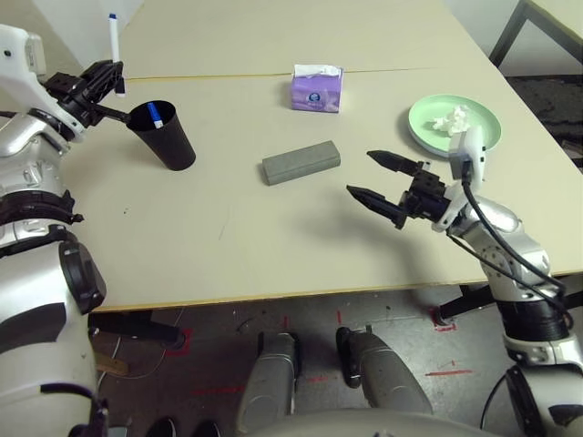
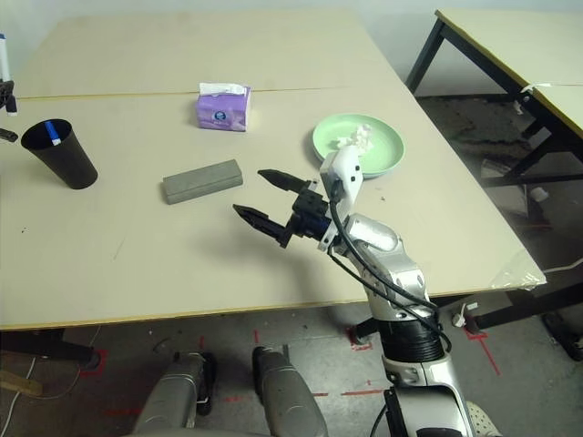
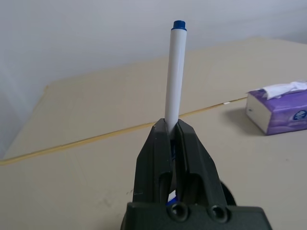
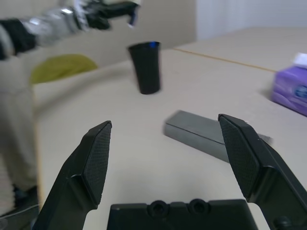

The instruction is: Organize and tidy the items on the table.

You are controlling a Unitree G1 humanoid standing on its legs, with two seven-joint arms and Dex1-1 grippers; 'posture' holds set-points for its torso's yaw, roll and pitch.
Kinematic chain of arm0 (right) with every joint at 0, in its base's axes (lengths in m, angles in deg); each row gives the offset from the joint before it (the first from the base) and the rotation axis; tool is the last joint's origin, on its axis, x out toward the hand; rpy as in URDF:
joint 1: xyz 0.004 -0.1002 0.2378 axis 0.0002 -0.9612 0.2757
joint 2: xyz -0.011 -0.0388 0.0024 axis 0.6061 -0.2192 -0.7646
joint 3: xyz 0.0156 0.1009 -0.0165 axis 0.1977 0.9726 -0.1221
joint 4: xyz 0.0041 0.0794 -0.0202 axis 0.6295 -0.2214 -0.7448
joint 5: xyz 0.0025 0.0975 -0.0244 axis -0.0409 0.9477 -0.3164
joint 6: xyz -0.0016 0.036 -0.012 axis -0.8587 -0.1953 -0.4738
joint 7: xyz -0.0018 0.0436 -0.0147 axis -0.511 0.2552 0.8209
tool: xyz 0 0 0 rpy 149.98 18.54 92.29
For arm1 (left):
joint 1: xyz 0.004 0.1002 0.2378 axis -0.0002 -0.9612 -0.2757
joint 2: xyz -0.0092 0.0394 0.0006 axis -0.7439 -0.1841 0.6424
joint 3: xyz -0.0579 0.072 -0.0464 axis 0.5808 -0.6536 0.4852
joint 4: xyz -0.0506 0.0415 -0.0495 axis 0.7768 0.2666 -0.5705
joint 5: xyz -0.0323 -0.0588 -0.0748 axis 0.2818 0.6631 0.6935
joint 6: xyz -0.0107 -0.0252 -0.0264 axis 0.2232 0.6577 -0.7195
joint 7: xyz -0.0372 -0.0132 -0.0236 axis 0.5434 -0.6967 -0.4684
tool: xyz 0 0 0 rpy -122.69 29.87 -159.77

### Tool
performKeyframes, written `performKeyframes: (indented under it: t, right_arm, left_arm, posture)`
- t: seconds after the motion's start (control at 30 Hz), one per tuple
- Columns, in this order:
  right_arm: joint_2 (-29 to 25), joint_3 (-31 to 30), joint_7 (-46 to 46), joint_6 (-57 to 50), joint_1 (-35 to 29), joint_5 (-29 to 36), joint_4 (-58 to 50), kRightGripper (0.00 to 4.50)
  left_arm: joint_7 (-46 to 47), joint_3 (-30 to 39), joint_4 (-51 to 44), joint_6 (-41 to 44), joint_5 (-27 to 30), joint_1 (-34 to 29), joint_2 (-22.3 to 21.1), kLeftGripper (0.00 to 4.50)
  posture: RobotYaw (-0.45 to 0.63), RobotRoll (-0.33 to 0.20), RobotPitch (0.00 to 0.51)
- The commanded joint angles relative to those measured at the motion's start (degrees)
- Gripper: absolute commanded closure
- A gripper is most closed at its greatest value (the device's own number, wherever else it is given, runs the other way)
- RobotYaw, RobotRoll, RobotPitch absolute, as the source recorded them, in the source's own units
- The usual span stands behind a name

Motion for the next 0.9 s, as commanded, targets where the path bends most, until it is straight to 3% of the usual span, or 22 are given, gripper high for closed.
performKeyframes:
  t: [0.03,0.9]
  right_arm:
    - [-1.23,-0.08,-1.32,-1.09,-0.73,0.66,-1.71,0.0]
    - [-2.73,1.28,-0.86,-4.37,-1.84,2.71,-5.45,0.0]
  left_arm:
    - [0.79,0.51,1.88,-1.27,-0.48,-1.0,0.43,4.48]
    - [3.52,1.11,2.78,-5.85,-0.29,-2.12,3.75,4.48]
  posture:
    - [-0.08,0.0,0.181]
    - [-0.1,0.0,0.188]
